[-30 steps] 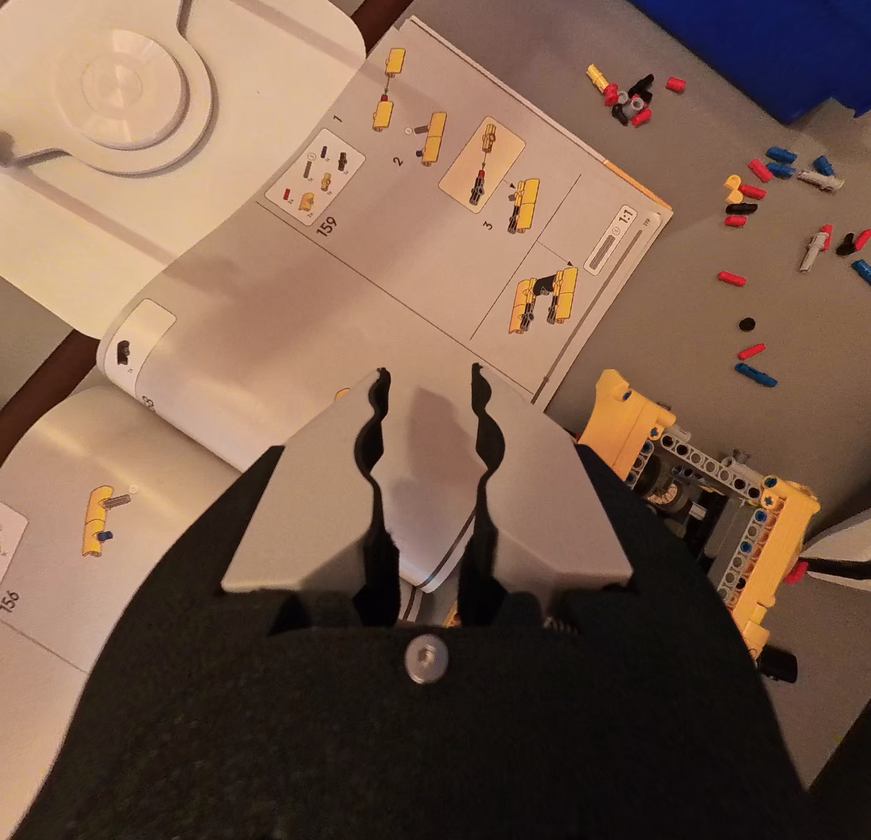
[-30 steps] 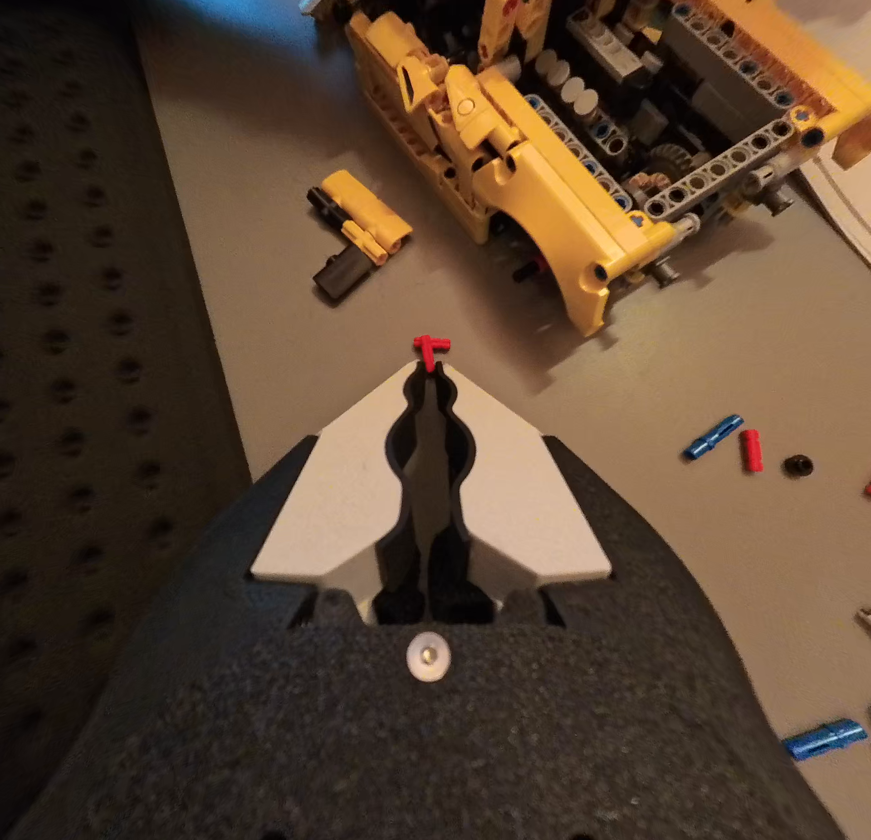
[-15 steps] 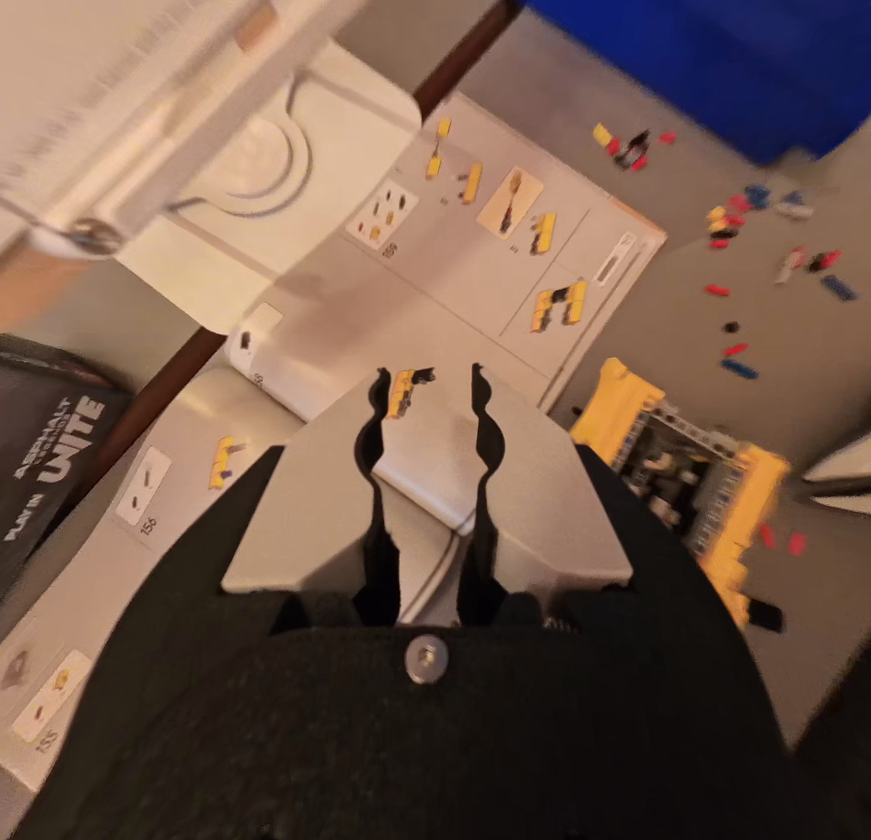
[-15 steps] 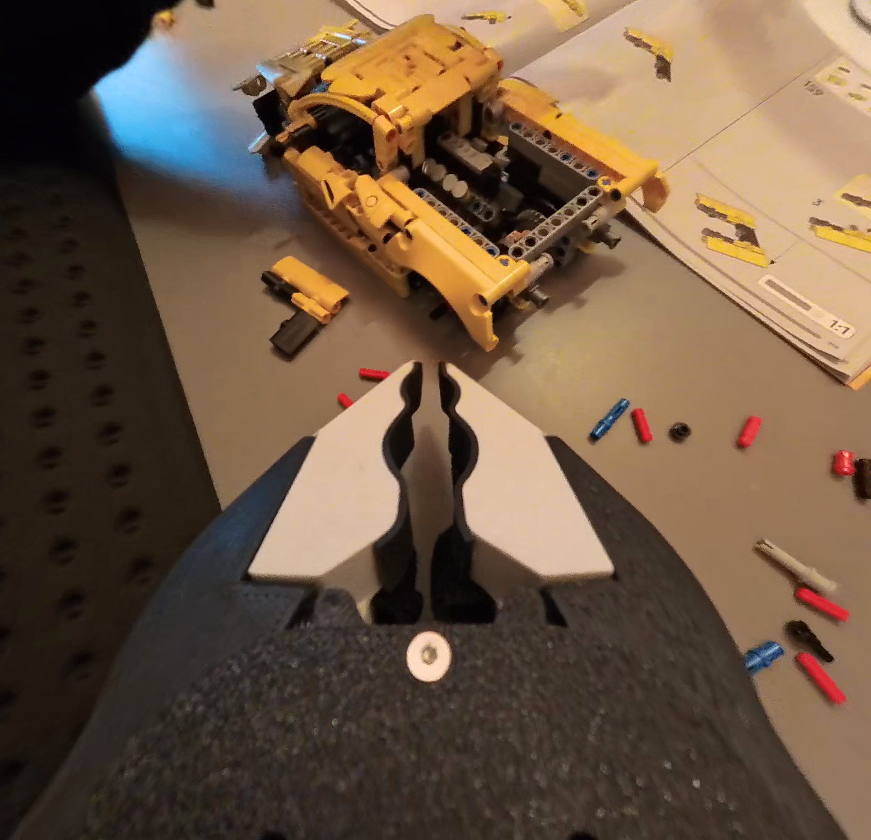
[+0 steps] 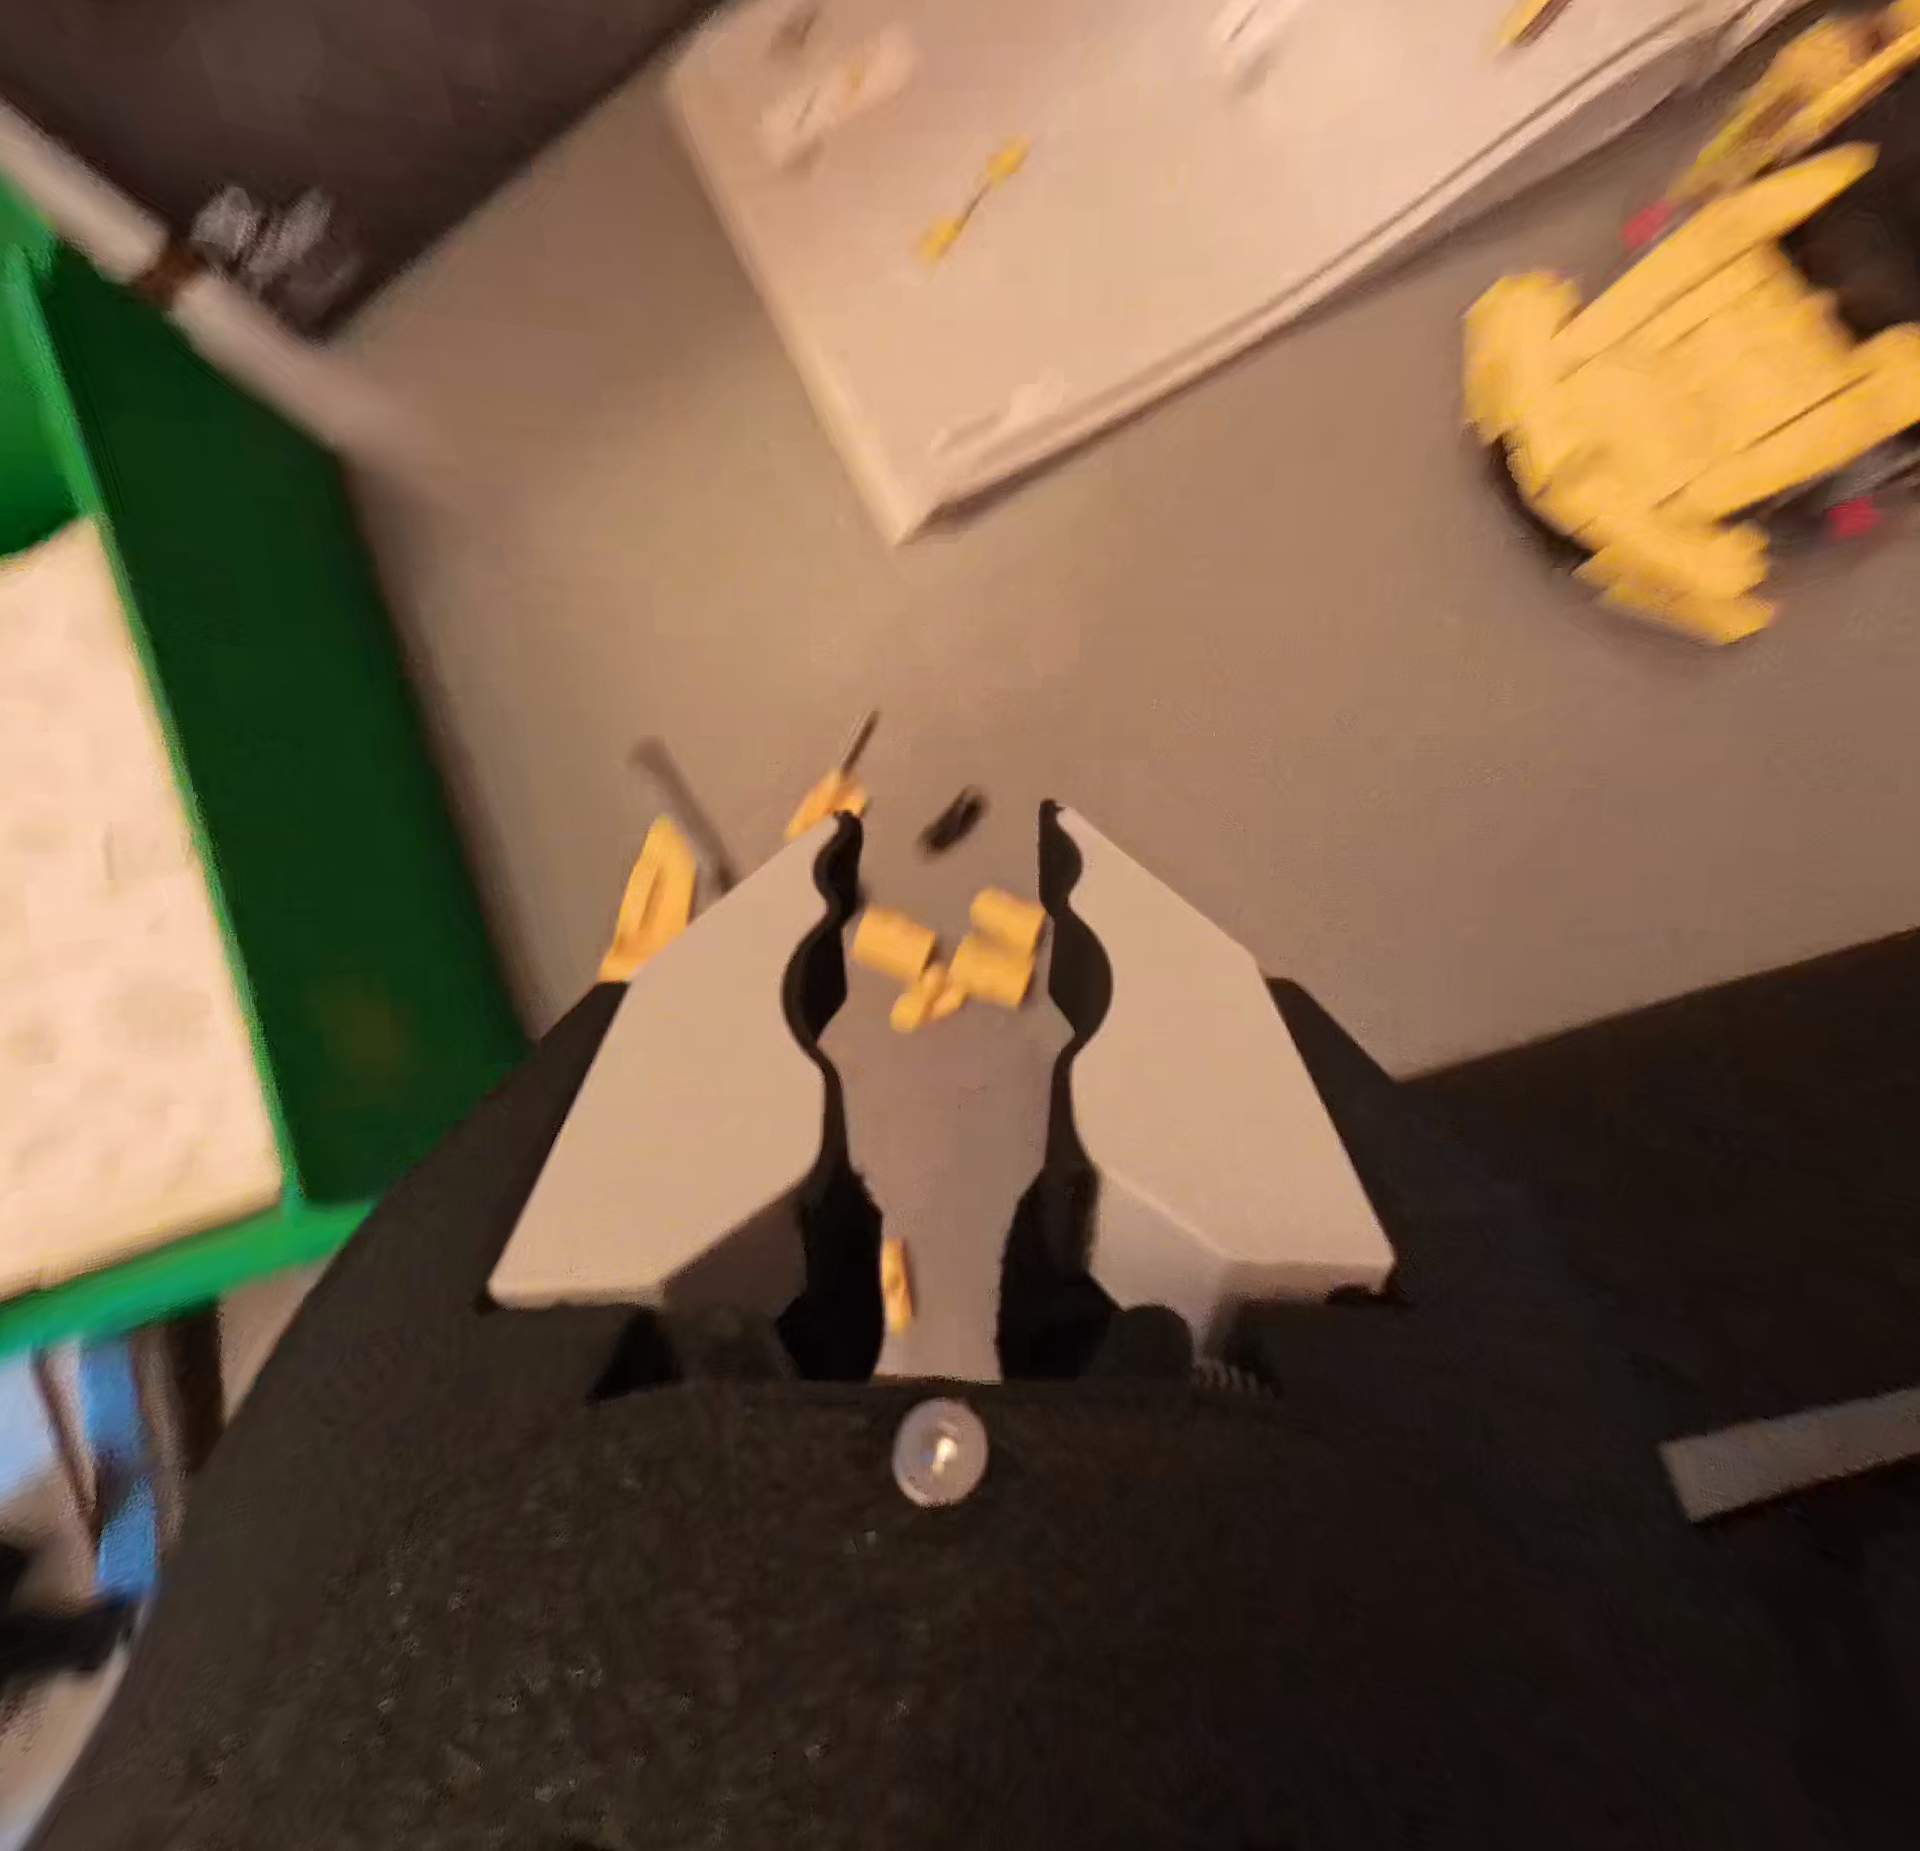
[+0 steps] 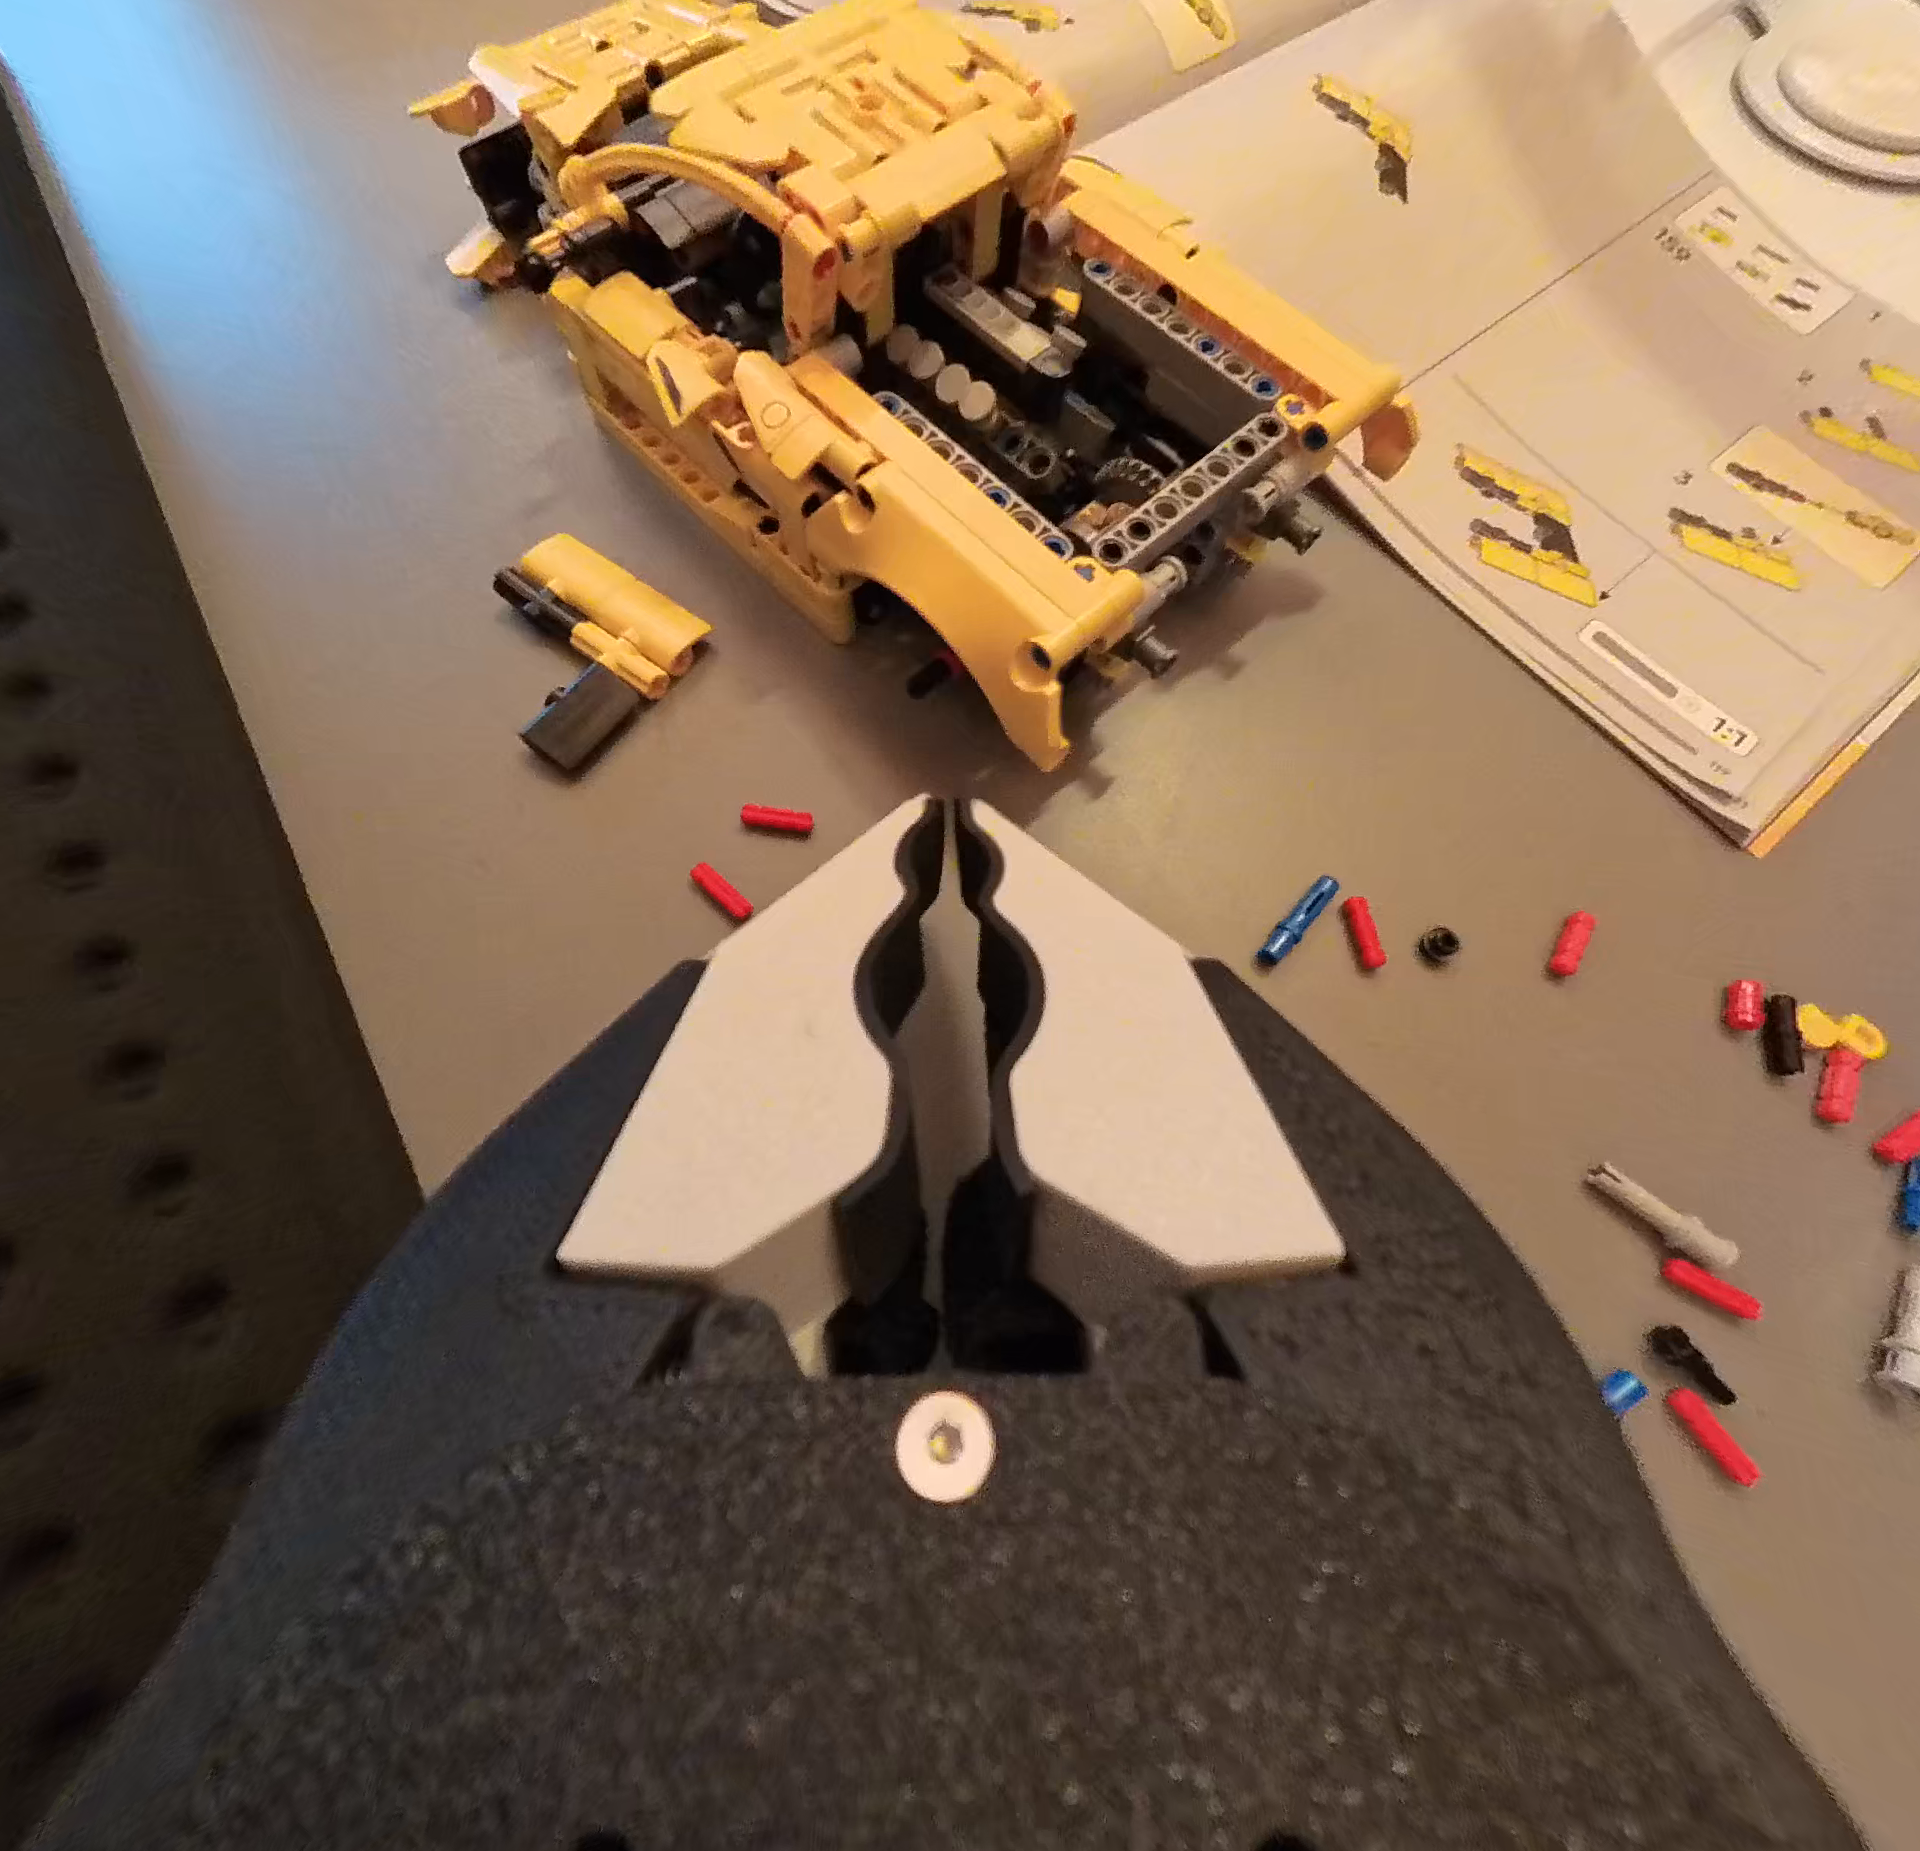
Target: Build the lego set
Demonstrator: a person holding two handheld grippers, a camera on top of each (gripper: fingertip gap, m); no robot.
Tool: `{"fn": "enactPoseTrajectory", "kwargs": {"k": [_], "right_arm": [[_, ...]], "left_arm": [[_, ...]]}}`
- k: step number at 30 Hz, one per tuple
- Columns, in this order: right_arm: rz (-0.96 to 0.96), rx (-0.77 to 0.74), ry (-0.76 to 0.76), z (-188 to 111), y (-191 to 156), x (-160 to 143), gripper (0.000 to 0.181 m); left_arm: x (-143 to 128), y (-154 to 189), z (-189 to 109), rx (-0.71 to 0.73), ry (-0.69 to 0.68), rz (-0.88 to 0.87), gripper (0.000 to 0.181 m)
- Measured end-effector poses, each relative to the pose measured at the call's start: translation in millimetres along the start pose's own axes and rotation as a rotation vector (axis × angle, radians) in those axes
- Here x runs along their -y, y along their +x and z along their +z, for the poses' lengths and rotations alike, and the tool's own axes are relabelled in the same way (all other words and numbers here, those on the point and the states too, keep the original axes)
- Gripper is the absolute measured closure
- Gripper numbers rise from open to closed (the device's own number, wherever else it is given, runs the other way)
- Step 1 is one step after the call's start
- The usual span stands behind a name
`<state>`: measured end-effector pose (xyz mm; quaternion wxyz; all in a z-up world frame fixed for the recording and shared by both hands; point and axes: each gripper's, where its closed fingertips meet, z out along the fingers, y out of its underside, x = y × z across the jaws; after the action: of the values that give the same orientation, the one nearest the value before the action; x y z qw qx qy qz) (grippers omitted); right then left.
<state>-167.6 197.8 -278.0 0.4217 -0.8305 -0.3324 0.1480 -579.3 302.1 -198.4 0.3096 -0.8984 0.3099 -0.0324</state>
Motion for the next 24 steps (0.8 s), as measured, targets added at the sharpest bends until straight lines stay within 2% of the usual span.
{"fn": "enactPoseTrajectory", "kwargs": {"k": [3, 6, 10, 15, 19, 24], "right_arm": [[0.027, -0.003, 0.013, -1.4, 3.5, 1.5, 0.179], [0.032, -0.009, 0.023, -1.8, 5.2, 3.2, 0.179], [0.031, 0.003, 0.008, 0.4, 2.9, 1.0, 0.179], [0.035, 0.012, 0.004, 0.0, 1.0, -1.3, 0.18], [0.054, 0.027, -0.009, 1.4, 1.0, -4.2, 0.18], [0.066, 0.055, -0.026, 3.9, -1.8, -7.0, 0.179]], "left_arm": [[-53.9, -14.6, -8.7, 0.023, -0.054, -0.095, 0.147], [-79.7, -20.6, 1.6, 0.026, -0.067, -0.158, 0.147], [-58.8, -9.6, 36.0, -0.057, -0.01, 0.019, 0.152], [-29.9, -25.0, 73.0, -0.165, -0.039, 0.219, 0.153], [-27.5, -36.7, 93.7, -0.207, -0.1, 0.283, 0.16], [-29.8, -33.8, 103.9, -0.247, -0.125, 0.301, 0.165]]}}
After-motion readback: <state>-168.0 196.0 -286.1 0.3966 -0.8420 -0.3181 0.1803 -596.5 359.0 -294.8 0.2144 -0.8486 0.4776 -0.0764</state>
